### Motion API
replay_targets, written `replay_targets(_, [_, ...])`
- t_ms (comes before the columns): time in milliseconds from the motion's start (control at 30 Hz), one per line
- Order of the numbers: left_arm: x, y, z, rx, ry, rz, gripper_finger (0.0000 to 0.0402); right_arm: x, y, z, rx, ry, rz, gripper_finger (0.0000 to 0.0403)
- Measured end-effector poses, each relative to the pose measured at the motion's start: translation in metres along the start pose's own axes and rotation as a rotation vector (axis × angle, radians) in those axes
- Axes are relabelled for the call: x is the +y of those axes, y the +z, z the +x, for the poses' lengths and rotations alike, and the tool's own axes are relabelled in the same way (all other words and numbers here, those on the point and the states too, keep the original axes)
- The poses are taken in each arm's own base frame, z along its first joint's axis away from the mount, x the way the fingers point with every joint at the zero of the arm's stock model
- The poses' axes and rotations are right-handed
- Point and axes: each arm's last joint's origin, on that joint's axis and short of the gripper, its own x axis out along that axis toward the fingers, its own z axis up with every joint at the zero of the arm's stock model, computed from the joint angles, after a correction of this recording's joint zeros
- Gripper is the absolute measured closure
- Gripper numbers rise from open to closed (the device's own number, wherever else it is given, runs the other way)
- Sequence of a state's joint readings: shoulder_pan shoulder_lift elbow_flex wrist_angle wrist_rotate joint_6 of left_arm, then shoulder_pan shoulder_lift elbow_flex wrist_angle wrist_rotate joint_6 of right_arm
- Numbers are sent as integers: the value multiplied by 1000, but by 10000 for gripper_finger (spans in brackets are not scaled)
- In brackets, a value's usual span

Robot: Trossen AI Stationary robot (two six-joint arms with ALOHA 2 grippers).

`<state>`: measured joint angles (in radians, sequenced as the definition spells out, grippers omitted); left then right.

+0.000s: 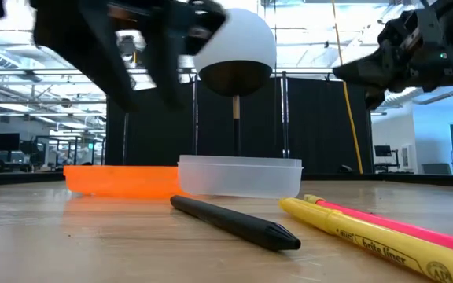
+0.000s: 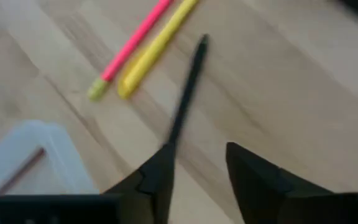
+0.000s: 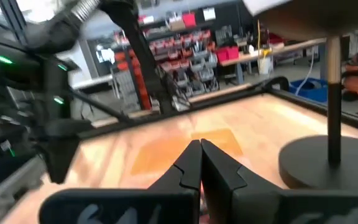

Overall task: Pick & place school supplies into a supply box
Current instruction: Put the black pen into the supply box

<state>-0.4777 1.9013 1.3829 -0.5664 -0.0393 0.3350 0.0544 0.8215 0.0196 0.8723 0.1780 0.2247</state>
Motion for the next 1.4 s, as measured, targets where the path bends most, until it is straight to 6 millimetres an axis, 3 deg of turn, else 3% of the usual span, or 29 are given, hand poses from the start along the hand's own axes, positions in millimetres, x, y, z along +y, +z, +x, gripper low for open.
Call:
replay_targets(133, [4, 23, 21, 53, 10, 93, 214, -1, -4, 0, 46, -10, -16, 403])
replay_targets(300, [9, 43, 31, 43, -48, 164, 202, -1, -6, 0, 59, -12, -42, 403])
replay_targets(500, [9, 40, 61, 89, -141, 231, 210, -1, -6, 0, 59, -12, -78, 403])
replay_targets(600, [8, 37, 78, 117, -108, 251, 216, -1, -6, 0, 59, -11, -103, 403])
replay_targets(733, [10, 34, 87, 146, -72, 253, 224, -1, -6, 0, 59, -12, -109, 403])
replay_targets(900, [11, 27, 90, 182, -127, 256, 270, -1, -5, 0, 55, -12, -109, 403])
replay_targets(1067, [10, 24, 91, 190, -176, 274, 374, -1, -5, 0, 51, -12, -108, 403])
replay_targets(1267, [0, 26, 91, 204, -165, 357, 364, -1, -5, 0, 51, -13, -108, 403])
replay_targets(1400, [-16, 32, 86, 260, -64, 480, 384, -1, -5, 0, 51, -13, -108, 403])
